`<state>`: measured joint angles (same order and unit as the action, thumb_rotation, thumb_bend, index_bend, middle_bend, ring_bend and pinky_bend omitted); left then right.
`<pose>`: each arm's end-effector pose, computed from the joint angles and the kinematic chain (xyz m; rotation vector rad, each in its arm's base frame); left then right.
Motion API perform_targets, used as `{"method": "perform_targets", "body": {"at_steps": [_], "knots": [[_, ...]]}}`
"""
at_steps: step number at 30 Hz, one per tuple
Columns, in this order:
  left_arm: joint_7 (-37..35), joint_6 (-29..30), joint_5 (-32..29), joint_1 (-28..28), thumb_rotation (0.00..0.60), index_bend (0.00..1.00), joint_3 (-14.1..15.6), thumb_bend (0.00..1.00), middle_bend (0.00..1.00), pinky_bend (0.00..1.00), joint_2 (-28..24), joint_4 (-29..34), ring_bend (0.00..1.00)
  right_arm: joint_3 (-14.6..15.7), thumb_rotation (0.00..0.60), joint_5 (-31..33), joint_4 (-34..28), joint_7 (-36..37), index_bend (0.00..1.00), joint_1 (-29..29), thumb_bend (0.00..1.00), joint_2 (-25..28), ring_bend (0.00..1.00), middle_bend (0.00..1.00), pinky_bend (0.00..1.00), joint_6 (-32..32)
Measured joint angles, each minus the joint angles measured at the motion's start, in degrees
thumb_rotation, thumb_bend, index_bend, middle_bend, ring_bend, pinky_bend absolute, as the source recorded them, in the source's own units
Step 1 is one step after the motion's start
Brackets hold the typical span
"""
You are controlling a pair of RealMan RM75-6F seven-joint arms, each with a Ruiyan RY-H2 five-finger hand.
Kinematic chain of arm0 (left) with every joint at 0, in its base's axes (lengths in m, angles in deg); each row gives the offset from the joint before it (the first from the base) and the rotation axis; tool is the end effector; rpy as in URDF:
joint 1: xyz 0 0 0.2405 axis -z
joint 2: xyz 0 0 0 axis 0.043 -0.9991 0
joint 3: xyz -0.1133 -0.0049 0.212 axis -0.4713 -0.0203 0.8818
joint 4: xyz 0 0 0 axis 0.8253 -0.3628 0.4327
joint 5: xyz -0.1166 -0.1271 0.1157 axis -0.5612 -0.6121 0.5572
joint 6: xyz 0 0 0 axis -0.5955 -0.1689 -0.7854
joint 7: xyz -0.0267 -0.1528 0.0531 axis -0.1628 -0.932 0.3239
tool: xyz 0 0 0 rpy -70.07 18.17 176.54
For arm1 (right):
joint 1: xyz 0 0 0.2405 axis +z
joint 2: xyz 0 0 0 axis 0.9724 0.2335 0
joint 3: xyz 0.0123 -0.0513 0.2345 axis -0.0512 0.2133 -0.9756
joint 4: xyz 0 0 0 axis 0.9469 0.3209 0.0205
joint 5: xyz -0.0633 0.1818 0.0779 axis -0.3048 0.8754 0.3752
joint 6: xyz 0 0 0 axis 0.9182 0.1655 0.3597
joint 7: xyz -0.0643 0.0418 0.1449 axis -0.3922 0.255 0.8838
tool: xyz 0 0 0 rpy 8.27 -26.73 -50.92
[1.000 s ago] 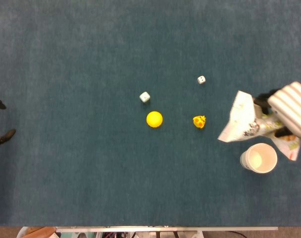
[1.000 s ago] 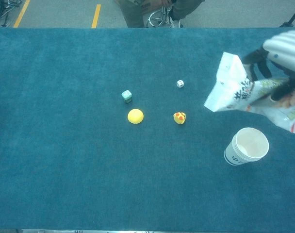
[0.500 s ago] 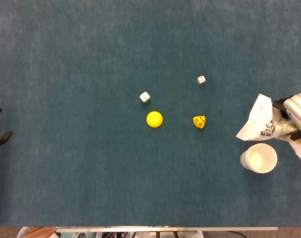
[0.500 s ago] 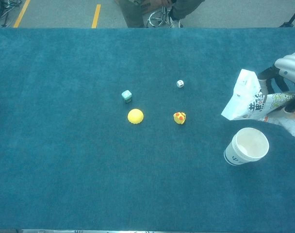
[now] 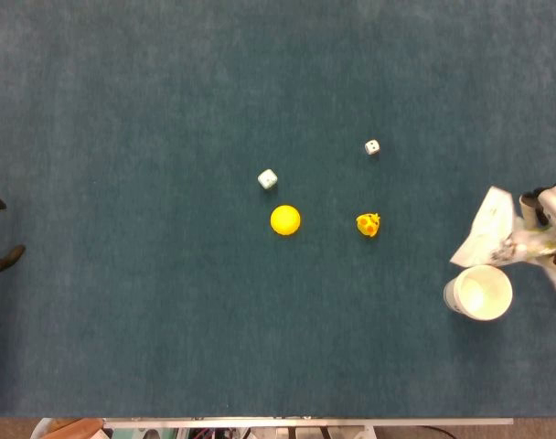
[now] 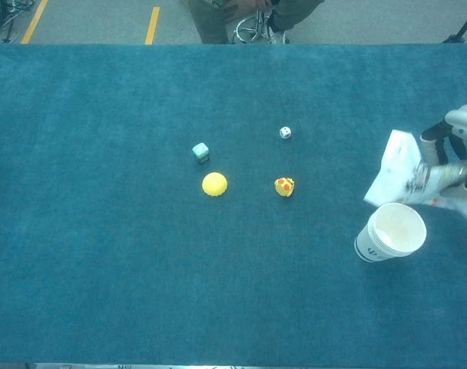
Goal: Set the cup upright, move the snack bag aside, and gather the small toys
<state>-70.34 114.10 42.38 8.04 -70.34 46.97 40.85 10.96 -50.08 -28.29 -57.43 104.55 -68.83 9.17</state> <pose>-0.3266 0.2079 0.1107 -1.2195 -1.1773 -1.0683 -0.2390 -0.2414 0.0887 1.9466 -0.9312 0.4662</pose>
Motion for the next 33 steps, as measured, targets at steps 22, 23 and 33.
{"method": "perform_targets", "body": {"at_steps": [22,23,33], "knots": [[-0.5,0.8,-0.1,-0.5,0.6,0.43,-0.4,0.1,0.38,0.47,-0.6,0.3,0.33,-6.2,0.6,-9.8,1.6,4.6,0.42,2.4,0.0,-3.4,0.3,0.38,0.54,3.7],[-0.7,0.9,-0.1,-0.6,0.6,0.43,-0.4,0.1,0.38,0.47,-0.6,0.3,0.33,-7.0,0.6,-10.9,3.1,4.8,0.42,3.4,0.0,-4.8,0.31,0.39,0.54,3.5],[-3.2,1.0,-0.4,-1.3,0.6,0.43,-0.2,0.1,0.38,0.47,-0.6,-1.3,0.33,-10.6,0.6,-14.7,13.0,-0.5,0.42,13.4,0.0,-16.1,0.32,0.41,0.54,-5.0]]}}
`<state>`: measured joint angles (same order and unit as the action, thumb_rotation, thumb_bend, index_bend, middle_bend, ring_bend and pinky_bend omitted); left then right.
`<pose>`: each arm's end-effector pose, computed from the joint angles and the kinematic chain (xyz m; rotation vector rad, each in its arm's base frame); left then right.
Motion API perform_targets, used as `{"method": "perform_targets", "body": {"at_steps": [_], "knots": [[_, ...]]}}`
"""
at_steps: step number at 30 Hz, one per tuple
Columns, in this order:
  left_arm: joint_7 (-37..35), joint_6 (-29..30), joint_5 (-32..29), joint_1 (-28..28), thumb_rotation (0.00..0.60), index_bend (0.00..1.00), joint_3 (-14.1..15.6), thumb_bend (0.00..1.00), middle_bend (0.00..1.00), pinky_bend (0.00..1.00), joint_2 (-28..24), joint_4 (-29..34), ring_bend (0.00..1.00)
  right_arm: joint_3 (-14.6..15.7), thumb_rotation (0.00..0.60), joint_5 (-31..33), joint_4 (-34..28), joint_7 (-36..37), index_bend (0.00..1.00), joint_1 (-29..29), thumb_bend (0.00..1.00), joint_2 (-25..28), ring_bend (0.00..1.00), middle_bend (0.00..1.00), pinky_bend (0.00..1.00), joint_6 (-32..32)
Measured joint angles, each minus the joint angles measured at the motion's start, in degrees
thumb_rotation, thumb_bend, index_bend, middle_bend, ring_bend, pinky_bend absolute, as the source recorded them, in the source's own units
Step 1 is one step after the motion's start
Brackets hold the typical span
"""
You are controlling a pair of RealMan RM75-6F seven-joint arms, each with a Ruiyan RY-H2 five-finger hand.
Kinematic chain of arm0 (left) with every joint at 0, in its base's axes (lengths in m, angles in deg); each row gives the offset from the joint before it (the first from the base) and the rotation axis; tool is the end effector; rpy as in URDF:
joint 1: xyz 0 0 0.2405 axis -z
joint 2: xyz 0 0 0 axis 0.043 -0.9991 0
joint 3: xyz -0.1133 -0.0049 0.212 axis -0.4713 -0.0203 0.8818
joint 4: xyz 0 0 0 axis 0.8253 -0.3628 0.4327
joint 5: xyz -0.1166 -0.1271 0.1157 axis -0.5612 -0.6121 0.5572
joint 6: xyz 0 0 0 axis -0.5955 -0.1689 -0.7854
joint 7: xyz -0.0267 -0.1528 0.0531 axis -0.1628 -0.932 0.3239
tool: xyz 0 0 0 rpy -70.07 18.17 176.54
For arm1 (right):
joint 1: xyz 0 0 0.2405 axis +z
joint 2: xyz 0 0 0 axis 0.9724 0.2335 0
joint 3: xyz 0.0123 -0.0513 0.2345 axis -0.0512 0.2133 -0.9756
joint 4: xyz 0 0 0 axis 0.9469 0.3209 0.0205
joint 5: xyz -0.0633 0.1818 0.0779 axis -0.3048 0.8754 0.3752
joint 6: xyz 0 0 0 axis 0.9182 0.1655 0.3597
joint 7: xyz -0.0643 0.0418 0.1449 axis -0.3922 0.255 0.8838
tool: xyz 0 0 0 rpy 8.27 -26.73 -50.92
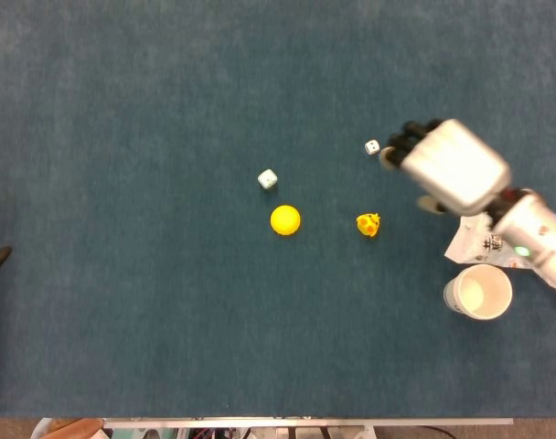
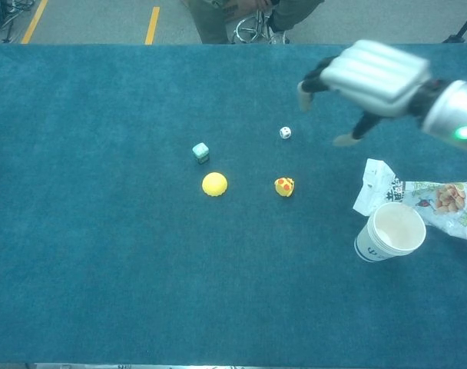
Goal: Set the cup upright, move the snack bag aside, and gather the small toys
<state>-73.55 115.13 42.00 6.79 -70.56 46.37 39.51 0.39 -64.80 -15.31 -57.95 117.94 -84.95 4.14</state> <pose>-0.3365 0.2019 0.1209 -1.1719 -1.1838 -1.0827 -0.1200 -0.3122 0.0244 2.2122 -0.4259 0.8343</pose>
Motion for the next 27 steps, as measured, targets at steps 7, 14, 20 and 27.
{"method": "perform_targets", "body": {"at_steps": [7,14,20,27], "knots": [[-2.5,0.1,0.1,-0.5,0.6,0.43,0.2,0.1,0.38,0.47,0.5,-2.2,0.33,0.2,0.6,0.3,2.6,-0.5,0.42,3.5,0.0,-4.7,0.32,0.41,0.54,-5.0],[-3.7,0.2,0.2,-0.9,0.6,0.43,0.4,0.1,0.38,0.47,0.8,-3.4,0.33,2.0,0.6,1.3,4.1,0.5,0.42,4.4,0.0,-5.9,0.32,0.41,0.54,-7.8],[-3.7,0.2,0.3,-1.0,0.6,0.43,0.3,0.1,0.38,0.47,0.9,-3.6,0.33,3.4,0.6,2.3,5.9,1.3,0.42,4.7,0.0,-7.0,0.33,0.41,0.54,-9.3],[-3.5,0.0,0.5,-0.8,0.6,0.43,0.3,0.1,0.38,0.47,0.8,-3.4,0.33,4.4,0.6,2.4,7.7,2.3,0.42,4.8,0.0,-8.4,0.33,0.42,0.54,-9.7]]}}
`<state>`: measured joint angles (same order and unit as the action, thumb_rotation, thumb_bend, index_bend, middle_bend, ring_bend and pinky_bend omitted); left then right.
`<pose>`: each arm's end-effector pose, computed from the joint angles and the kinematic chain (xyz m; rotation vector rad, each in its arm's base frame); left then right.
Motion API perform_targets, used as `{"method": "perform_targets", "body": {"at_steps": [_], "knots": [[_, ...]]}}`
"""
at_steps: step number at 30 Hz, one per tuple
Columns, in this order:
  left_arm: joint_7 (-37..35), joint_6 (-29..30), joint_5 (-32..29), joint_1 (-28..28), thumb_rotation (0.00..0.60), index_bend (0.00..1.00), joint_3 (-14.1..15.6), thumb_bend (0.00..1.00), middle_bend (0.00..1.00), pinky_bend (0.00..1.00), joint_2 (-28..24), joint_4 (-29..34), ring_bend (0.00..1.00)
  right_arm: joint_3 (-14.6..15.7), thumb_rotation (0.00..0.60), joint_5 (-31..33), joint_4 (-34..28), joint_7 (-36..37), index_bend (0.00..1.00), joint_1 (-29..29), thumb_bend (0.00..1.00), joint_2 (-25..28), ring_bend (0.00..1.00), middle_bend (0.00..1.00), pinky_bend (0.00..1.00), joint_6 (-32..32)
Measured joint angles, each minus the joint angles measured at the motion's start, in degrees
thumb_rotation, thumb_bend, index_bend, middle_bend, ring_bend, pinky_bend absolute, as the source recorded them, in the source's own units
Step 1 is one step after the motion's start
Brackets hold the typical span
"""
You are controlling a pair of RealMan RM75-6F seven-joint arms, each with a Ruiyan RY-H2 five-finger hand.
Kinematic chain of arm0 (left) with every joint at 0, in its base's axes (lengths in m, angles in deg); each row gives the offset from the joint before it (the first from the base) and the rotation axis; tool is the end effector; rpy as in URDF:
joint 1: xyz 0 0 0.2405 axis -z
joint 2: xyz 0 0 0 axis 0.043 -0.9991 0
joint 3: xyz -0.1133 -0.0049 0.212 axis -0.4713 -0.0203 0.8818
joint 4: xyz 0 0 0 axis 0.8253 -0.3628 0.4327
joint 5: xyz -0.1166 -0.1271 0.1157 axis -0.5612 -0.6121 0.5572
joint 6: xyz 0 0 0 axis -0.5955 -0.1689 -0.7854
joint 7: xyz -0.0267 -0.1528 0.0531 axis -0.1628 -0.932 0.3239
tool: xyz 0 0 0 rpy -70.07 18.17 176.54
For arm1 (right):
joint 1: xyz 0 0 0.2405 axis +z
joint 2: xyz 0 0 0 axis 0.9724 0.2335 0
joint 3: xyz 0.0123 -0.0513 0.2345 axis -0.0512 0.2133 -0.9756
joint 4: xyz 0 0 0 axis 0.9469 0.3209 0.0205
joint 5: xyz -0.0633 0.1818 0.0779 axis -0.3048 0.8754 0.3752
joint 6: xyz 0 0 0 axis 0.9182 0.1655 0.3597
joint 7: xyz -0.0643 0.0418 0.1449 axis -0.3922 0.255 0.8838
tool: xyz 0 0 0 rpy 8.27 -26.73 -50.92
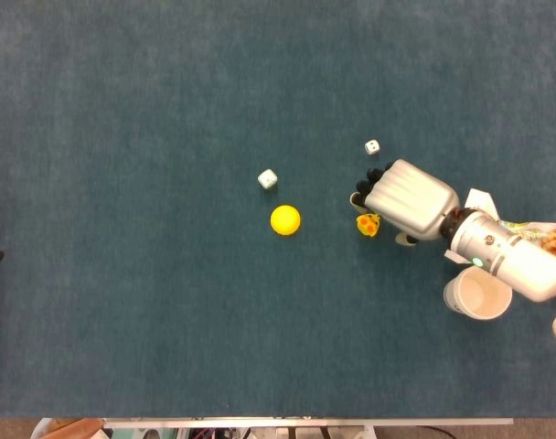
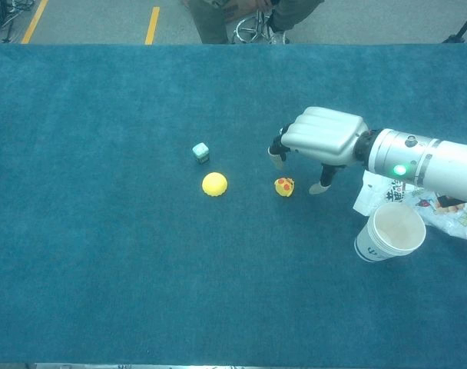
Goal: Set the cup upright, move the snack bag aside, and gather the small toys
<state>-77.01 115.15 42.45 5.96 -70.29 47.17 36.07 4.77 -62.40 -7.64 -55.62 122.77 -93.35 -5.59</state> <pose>-0.3484 0.1964 0.1222 -1.1562 -1.1979 -1.0843 -0.1342 -0.3030 -0.0405 2.4137 -0.5170 0.6678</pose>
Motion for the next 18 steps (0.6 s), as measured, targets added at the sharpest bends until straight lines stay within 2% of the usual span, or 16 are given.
{"method": "perform_targets", "body": {"at_steps": [18], "knots": [[-1.2,-0.2,-0.2,-0.4,0.6,0.43,0.2,0.1,0.38,0.47,0.5,-1.1,0.33,-0.4,0.6,0.8,5.8,1.9,0.42,2.5,0.0,-5.0,0.33,0.42,0.54,-2.1]]}}
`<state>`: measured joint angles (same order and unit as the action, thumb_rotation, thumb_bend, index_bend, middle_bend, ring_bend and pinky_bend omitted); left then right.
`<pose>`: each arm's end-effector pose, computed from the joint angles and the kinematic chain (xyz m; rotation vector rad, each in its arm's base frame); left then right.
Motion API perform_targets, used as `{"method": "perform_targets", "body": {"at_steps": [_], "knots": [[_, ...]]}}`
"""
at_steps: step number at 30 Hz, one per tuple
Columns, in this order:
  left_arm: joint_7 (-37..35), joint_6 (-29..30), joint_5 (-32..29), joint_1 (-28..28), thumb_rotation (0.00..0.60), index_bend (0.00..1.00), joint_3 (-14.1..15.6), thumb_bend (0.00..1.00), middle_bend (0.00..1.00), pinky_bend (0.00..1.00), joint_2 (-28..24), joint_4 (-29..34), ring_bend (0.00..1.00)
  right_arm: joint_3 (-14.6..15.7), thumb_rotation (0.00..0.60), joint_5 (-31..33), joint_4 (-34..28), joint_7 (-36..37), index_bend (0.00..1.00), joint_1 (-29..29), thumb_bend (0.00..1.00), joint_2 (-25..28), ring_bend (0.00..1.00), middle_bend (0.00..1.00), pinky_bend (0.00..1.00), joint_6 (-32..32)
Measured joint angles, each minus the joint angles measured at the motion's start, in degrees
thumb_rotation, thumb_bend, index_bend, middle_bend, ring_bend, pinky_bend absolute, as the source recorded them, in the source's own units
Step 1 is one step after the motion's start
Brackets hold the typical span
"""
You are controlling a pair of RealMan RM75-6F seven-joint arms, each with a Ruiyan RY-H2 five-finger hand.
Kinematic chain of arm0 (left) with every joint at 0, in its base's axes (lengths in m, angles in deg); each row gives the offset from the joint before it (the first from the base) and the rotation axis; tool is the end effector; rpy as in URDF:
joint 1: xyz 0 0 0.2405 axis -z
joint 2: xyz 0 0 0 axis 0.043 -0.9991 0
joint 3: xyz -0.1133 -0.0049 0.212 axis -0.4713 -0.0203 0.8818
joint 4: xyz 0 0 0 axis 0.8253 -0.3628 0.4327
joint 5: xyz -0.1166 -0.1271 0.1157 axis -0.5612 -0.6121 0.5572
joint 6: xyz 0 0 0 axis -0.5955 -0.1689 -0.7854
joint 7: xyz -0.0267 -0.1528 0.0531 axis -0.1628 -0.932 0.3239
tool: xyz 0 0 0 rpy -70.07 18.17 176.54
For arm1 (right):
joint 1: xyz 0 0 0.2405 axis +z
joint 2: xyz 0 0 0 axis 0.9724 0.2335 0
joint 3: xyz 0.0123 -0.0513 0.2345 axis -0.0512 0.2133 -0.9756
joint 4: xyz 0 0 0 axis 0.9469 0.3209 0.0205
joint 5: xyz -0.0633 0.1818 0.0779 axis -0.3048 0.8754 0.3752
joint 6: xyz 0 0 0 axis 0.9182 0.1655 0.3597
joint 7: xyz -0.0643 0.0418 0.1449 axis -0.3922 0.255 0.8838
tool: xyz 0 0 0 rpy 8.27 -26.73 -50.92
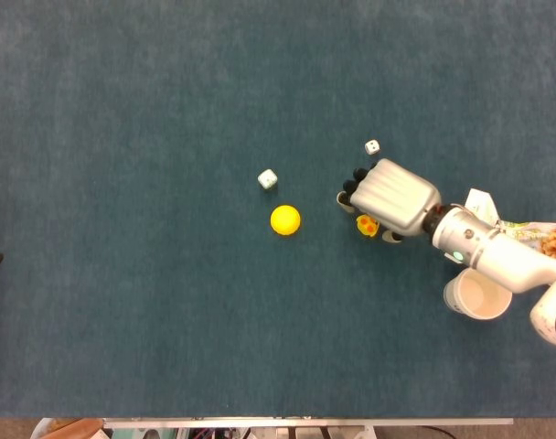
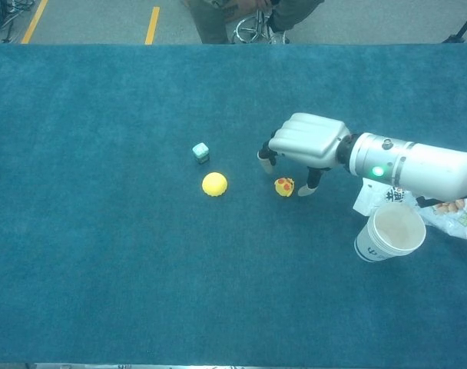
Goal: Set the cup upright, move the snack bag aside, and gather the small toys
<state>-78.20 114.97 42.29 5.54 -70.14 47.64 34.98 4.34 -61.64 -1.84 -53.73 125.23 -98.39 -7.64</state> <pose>-0.3533 0.1933 0.1210 -1.1433 -1.2123 -1.0815 -0.1283 -0.3135 -0.0633 2.4338 -0.5263 0.6599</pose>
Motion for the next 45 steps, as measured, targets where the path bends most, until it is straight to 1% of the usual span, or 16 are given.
{"method": "perform_targets", "body": {"at_steps": [7,19,24,30,39,45], "knots": [[-0.8,0.0,0.0,-0.3,0.6,0.43,0.2,0.1,0.38,0.47,0.4,-0.9,0.33,0.3,0.6,0.5,1.2,0.3,0.42,0.9,0.0,-1.1,0.34,0.42,0.54,-1.1],[-1.6,-0.1,0.0,-0.5,0.6,0.43,0.2,0.1,0.38,0.47,0.9,-1.8,0.33,0.9,0.6,1.0,1.8,-0.3,0.43,1.0,0.0,-1.6,0.42,0.49,0.54,-0.9],[-1.7,-0.1,0.1,-0.6,0.6,0.43,0.2,0.1,0.38,0.47,1.0,-2.0,0.33,1.0,0.6,1.0,2.1,-0.5,0.47,0.8,0.0,-2.0,0.47,0.54,0.54,-0.1],[-1.8,0.1,0.1,-0.7,0.6,0.43,0.1,0.1,0.38,0.47,0.9,-1.9,0.33,1.0,0.6,0.6,2.4,-0.7,0.48,0.5,0.0,-2.6,0.52,0.6,0.56,1.4],[-2.0,0.0,0.2,-0.7,0.6,0.43,0.1,0.1,0.38,0.47,1.0,-2.1,0.33,1.3,0.6,1.1,2.8,-1.1,0.49,0.4,0.0,-2.7,0.53,0.61,0.56,1.2],[-2.0,-0.1,0.1,-0.7,0.6,0.43,0.1,0.1,0.38,0.47,1.0,-2.2,0.33,1.3,0.6,1.5,3.2,-1.3,0.53,0.4,0.01,-3.2,0.57,0.64,0.58,1.1]]}}
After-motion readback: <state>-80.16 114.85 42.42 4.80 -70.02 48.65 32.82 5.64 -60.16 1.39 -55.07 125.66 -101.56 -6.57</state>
